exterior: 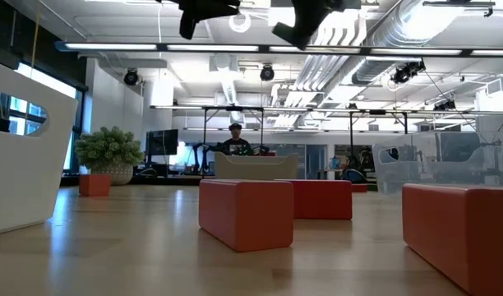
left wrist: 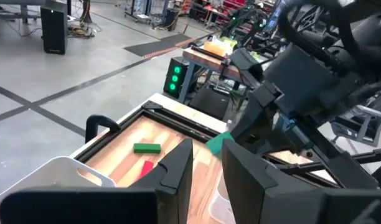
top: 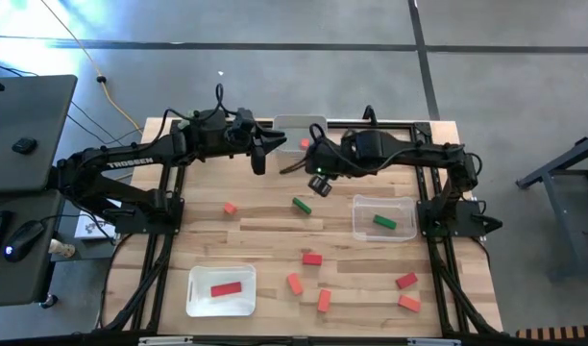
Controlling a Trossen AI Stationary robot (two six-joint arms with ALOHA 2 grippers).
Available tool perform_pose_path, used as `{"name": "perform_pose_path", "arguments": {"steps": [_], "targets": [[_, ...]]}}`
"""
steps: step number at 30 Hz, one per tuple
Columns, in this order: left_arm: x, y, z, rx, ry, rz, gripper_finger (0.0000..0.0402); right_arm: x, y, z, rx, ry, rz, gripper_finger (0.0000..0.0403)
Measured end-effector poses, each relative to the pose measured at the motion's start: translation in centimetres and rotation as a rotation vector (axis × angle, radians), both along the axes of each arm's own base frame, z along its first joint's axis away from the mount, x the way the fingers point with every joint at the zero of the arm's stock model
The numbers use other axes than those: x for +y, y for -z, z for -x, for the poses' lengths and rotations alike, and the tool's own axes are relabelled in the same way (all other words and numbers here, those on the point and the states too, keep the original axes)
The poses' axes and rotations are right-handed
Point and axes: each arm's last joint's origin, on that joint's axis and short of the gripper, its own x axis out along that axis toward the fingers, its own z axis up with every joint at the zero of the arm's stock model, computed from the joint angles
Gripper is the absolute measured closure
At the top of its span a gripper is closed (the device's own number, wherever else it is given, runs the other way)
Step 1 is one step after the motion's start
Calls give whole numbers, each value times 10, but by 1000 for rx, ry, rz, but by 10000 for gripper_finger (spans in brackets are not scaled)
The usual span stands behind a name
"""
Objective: Sort & place blocks by color
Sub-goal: Put the light green wooden block into the transparent bin
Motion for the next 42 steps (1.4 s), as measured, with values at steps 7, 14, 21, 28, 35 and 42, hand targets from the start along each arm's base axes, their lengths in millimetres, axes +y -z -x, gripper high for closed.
{"name": "perform_pose_path", "arguments": {"steps": [7, 14, 21, 28, 35, 42], "targets": [[-2, 5, 0, 64, 80, -35, 326, 15, 4, 14, 107, 58, 15, 373], [-3, 9, 1, 134, 128, -105, 326, 25, 10, 14, 142, 8, 34, 373], [-4, 11, 1, 163, 136, -114, 326, 27, 56, 26, 309, 29, -28, 373], [-4, 14, 2, 192, 133, -102, 326, 29, 92, 50, 346, 34, -149, 373], [-4, 16, 3, 221, 136, -100, 326, 29, 105, 85, 229, 75, -253, 373], [-5, 19, 4, 250, 131, -79, 326, 29, 118, 116, 116, 82, -381, 373]]}}
